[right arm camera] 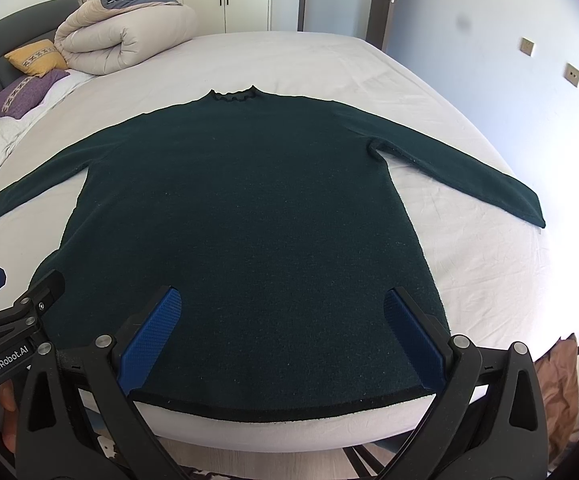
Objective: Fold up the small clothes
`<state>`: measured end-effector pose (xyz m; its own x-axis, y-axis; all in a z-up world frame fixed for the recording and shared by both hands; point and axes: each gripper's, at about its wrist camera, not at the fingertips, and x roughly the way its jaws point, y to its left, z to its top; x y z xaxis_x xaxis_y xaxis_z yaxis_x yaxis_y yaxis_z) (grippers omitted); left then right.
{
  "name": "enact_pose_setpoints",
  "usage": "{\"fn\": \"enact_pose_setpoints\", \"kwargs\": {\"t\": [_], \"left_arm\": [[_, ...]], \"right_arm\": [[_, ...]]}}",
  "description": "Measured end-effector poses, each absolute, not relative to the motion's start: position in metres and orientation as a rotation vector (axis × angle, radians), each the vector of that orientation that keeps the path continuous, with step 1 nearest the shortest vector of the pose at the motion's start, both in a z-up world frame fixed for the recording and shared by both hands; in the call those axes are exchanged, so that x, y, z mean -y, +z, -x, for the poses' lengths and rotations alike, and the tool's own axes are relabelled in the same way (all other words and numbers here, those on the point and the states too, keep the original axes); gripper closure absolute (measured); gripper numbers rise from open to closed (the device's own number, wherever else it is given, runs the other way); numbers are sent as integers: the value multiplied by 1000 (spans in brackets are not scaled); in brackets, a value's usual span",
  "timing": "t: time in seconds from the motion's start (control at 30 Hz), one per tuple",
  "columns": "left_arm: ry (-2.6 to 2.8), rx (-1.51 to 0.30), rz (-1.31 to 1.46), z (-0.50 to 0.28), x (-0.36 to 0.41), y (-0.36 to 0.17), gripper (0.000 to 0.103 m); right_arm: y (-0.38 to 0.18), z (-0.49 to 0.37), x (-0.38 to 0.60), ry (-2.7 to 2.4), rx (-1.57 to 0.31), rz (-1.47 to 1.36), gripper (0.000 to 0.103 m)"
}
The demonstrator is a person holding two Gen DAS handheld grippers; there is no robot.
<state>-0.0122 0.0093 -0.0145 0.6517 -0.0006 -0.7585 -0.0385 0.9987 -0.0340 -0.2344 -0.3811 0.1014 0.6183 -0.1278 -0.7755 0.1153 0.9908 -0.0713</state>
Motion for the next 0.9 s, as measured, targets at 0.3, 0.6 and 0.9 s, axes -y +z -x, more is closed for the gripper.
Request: {"fn": "enact_pose_setpoints", "kwargs": {"t": [0.3, 0.6, 0.9], "left_arm": [[22, -863, 48, 11, -8, -14, 0], [16, -872, 48, 11, -8, -16, 0], [13, -881, 49, 6, -7, -18, 0]], "right_arm": [[101, 235, 381, -141, -893, 16, 0], [99, 235, 382, -141, -896, 17, 0], [95, 236, 382, -143, -900, 14, 0]]}}
